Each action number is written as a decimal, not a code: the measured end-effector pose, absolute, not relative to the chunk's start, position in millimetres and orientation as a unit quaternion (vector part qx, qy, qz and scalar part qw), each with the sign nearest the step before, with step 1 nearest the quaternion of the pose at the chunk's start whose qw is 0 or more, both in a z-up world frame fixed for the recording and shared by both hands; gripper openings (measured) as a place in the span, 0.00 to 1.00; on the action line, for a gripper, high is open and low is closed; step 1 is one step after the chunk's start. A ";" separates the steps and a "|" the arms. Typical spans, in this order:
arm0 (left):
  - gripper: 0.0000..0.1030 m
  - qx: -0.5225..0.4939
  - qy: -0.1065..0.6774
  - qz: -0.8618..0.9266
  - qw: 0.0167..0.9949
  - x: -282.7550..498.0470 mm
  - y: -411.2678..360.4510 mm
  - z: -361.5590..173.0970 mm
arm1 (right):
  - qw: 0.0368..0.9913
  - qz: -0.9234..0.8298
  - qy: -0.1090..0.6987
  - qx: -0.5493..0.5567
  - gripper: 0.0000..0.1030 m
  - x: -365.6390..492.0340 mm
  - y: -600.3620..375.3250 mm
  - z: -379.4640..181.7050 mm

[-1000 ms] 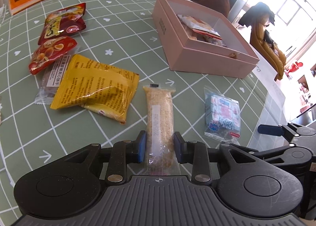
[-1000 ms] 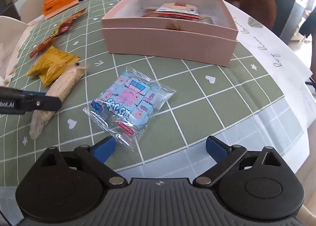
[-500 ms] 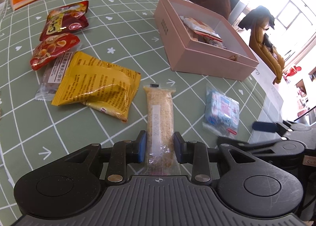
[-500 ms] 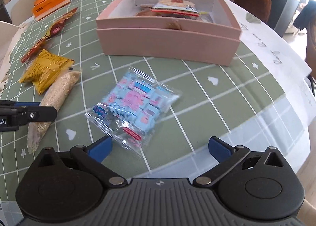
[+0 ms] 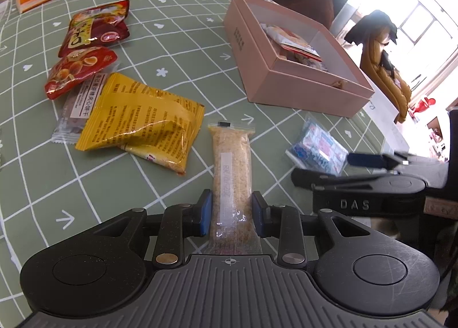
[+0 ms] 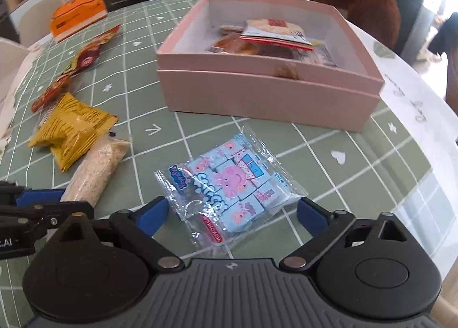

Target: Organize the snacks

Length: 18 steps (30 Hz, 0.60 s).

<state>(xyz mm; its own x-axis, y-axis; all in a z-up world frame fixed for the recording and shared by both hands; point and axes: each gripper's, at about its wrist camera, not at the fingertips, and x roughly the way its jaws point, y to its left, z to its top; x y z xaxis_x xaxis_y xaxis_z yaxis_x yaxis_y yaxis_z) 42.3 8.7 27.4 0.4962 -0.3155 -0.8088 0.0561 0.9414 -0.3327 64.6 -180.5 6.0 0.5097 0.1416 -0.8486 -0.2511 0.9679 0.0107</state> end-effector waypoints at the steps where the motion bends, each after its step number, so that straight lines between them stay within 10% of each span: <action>1: 0.33 -0.131 0.490 -0.109 0.855 42.4 8.3 27.5 | 0.867 0.114 0.480 -0.067 0.93 66.2 -179.4 6.8; 9: 0.33 -0.121 0.493 -0.109 0.854 43.3 6.1 28.1 | 0.866 0.119 0.484 -0.048 1.00 105.5 -184.4 1.6; 18: 0.33 -0.106 0.493 -0.109 0.856 44.2 1.7 28.8 | 0.865 0.123 0.482 -0.058 0.61 85.0 -195.4 25.7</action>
